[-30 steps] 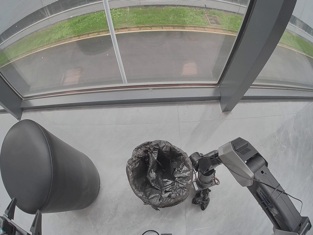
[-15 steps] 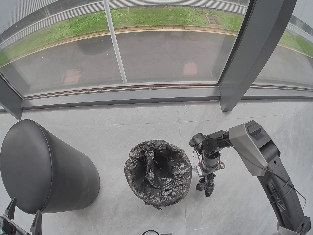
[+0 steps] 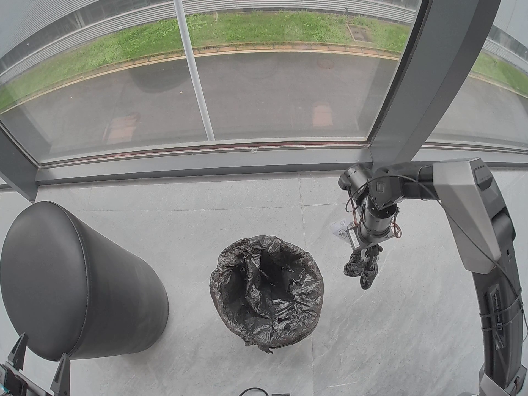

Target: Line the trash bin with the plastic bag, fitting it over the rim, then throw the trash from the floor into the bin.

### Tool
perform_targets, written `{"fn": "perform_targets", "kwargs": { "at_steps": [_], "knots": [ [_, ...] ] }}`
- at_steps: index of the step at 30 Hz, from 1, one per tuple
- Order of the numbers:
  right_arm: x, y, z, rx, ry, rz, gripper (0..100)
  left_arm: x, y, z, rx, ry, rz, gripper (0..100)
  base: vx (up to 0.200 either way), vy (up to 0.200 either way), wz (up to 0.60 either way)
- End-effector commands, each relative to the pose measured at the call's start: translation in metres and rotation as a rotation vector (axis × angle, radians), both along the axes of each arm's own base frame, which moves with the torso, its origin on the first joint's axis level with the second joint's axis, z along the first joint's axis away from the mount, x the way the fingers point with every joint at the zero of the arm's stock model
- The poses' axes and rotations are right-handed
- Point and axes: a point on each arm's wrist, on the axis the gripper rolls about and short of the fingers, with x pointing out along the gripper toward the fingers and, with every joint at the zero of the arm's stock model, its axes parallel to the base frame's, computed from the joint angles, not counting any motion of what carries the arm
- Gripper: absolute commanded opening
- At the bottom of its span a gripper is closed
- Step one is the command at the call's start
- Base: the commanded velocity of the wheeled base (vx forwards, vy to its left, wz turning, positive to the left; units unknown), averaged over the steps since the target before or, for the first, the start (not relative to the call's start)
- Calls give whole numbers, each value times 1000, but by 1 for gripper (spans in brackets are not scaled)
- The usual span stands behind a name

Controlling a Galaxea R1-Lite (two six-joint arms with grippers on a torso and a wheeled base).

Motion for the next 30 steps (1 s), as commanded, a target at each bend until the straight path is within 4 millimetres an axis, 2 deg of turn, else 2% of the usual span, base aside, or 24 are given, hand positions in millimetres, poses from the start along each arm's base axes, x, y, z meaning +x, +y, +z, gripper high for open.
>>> {"fn": "perform_targets", "kwargs": {
  "at_steps": [1,3,6,7,9,10,12,13,14,16,17,18,23,27,30],
  "knots": [
    [-23,10,70,-1,-127,69,0,0,0,-4,-1,-3,0,100,0,0,0],
    [-34,19,88,-8,-171,92,0,0,0,-4,-1,-3,0,100,0,0,0],
    [-43,27,100,-21,-201,115,0,0,0,-4,-1,-3,0,100,0,0,0],
    [-55,39,114,-39,-239,149,0,0,0,-4,-1,-3,0,100,0,0,0],
    [-55,39,114,-39,-239,149,0,0,0,-4,-1,-3,0,100,0,0,0],
    [-73,59,128,-53,-276,213,0,0,0,-4,-1,-3,0,100,0,0,0],
    [-78,64,132,-55,-286,229,0,0,0,-4,-1,-3,0,100,0,0,0],
    [-93,80,140,-64,-305,294,0,0,0,-4,-1,-3,0,100,0,0,0],
    [-94,81,140,-64,-304,296,0,0,0,-4,-1,-3,0,100,0,0,0],
    [-110,100,142,-91,-319,362,0,0,0,-4,-1,-3,0,100,0,0,0],
    [-110,100,142,-91,-319,362,0,0,0,-4,-1,-3,0,100,0,0,0],
    [-120,114,142,-109,-327,400,0,0,0,-4,-1,-3,0,100,0,0,0],
    [-140,138,138,-129,-337,465,0,0,0,-4,-1,-3,0,100,0,0,0],
    [-148,152,129,-139,-320,508,0,0,0,-4,-1,-3,0,100,0,0,0],
    [-151,165,112,-158,-291,536,0,0,0,-4,-1,-3,0,100,0,0,0]
  ]
}}
